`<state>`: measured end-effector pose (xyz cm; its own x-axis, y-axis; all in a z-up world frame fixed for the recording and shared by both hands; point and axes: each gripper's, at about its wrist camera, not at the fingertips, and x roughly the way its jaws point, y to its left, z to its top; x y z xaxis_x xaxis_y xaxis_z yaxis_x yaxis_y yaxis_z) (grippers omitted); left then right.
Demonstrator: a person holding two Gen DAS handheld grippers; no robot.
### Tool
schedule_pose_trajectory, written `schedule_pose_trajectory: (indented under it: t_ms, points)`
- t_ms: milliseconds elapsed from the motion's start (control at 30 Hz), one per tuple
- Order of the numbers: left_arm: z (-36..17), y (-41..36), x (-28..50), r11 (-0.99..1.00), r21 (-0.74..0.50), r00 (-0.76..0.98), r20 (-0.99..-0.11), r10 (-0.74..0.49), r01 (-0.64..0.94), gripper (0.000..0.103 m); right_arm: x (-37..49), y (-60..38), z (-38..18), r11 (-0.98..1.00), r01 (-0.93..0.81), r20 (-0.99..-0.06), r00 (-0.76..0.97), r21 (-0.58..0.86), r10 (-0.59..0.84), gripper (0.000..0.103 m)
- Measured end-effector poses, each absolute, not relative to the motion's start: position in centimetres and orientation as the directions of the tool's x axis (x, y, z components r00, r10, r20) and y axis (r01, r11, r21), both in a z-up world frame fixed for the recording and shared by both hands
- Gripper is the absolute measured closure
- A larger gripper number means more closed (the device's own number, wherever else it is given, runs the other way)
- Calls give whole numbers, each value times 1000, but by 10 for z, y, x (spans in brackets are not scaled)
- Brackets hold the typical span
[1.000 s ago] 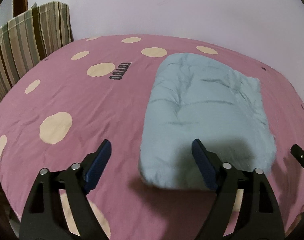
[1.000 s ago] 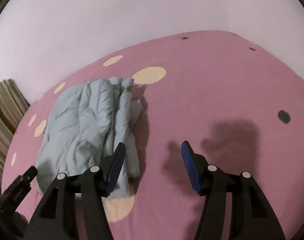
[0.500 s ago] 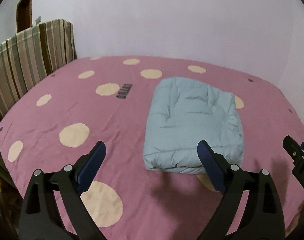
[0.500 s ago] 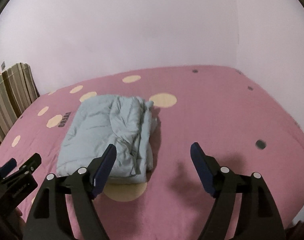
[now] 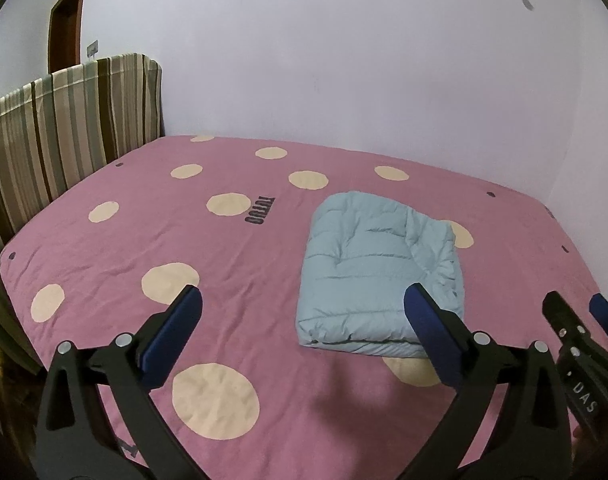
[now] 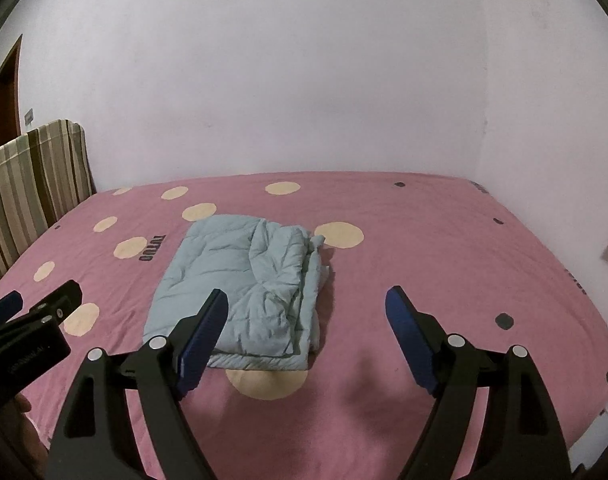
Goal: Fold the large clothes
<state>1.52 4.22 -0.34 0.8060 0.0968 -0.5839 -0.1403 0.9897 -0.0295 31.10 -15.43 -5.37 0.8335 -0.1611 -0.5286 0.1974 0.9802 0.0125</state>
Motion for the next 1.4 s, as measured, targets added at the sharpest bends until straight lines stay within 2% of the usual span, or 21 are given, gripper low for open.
schedule_pose_trajectory:
  t_ms: [1400]
  points:
    - [-4, 30, 7, 993, -9, 802, -590, 90, -118, 2, 302, -147, -54, 982, 189, -518, 842, 27, -148, 23]
